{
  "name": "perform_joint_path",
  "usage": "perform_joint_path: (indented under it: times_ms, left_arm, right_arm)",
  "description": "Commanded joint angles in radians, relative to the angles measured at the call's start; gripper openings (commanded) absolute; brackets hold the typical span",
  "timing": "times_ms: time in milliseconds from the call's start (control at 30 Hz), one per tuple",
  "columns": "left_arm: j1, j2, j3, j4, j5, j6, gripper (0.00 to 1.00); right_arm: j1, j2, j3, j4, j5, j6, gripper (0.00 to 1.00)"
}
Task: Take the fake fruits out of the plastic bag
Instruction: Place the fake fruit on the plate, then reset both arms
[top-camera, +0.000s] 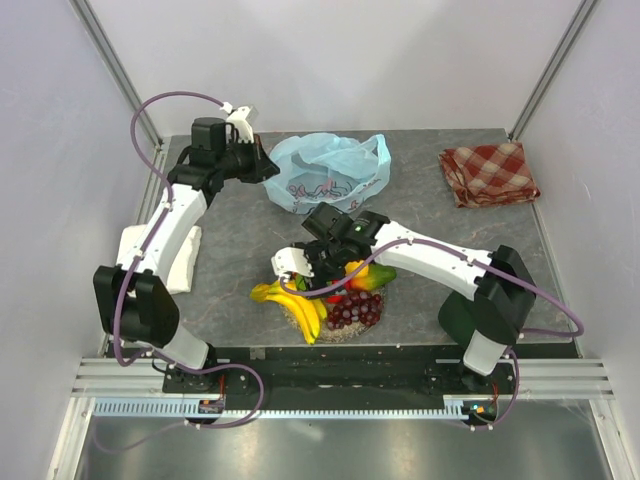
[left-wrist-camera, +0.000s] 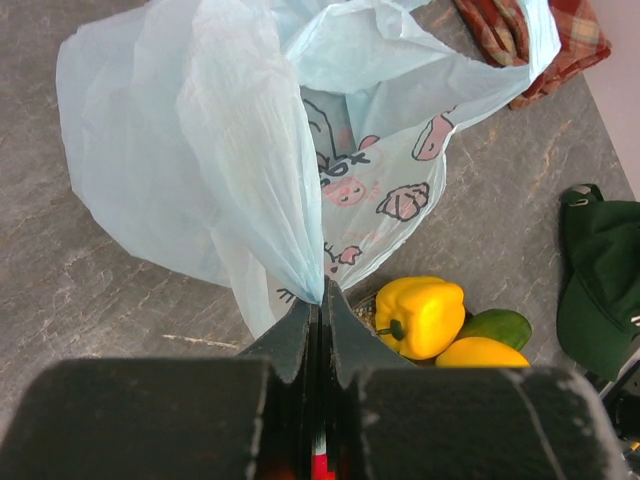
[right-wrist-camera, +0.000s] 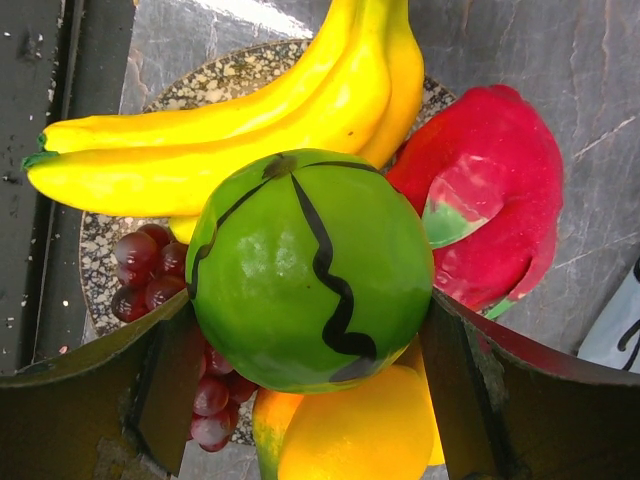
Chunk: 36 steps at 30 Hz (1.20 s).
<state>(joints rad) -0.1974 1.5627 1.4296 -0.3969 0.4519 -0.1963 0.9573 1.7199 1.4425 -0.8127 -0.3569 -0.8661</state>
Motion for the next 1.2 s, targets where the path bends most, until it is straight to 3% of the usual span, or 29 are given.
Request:
perform_joint_path:
  times_ms: [0, 100, 167, 200, 400, 533, 700, 767, 800, 867, 900, 1000, 1167]
  left_arm:
    - [0.007, -0.055, -0.008, 0.036, 0.024, 0.011, 0.02]
    - [0.007, -0.056, -0.003, 0.036, 0.025, 0.011, 0.02]
    - [0.007, -0.058, 0.000, 0.038, 0.025, 0.011, 0.02]
    - [0.007, -0.056, 0.000, 0.038, 0.025, 0.012, 0.02]
    - [0.007, -0.055, 0.002, 0.038, 0.028, 0.008, 0.02]
    - [0.007, -0.055, 0.002, 0.041, 0.027, 0.011, 0.02]
    - [0.007, -0.067, 0.009, 0.040, 0.024, 0.011, 0.02]
    - [0.007, -0.073, 0.020, 0.036, 0.019, 0.017, 0.16]
    - [0.007, -0.076, 0.026, 0.033, 0.011, 0.020, 0.37]
    - [0.007, -0.084, 0.044, 0.023, 0.004, 0.031, 0.51]
    - [0.009, -0.090, 0.051, 0.014, -0.001, 0.034, 0.69]
    - [0.010, -0.116, 0.078, -0.002, -0.030, 0.054, 0.99]
    - [0.027, -0.199, 0.075, -0.005, -0.097, 0.083, 0.99]
  right_arm:
    - [0.000, 0.029, 0.018, 0.020, 0.039, 0.030, 0.56]
    - [0.000, 0.029, 0.024, 0.029, 0.036, 0.048, 0.62]
    - [0.000, 0.015, 0.035, 0.030, 0.036, 0.053, 0.90]
    - [0.001, 0.007, 0.039, 0.027, 0.039, 0.056, 0.98]
    - [0.000, -0.080, 0.119, -0.043, 0.044, 0.073, 0.98]
    - [-0.003, -0.156, 0.186, -0.057, 0.154, 0.142, 0.98]
    - [-0.046, -0.221, 0.156, -0.013, 0.314, 0.240, 0.98]
    - [-0.107, -0.233, 0.121, 0.058, 0.407, 0.323, 0.98]
    - [-0.139, -0.232, 0.118, 0.066, 0.414, 0.367, 0.98]
    - [-0.248, -0.211, 0.133, 0.082, 0.418, 0.461, 0.98]
    - [-0.315, -0.198, 0.139, 0.095, 0.427, 0.495, 0.98]
    - [-0.397, -0.201, 0.139, 0.165, 0.507, 0.598, 0.98]
    - [-0.430, -0.255, 0.030, 0.311, 0.671, 0.703, 0.98]
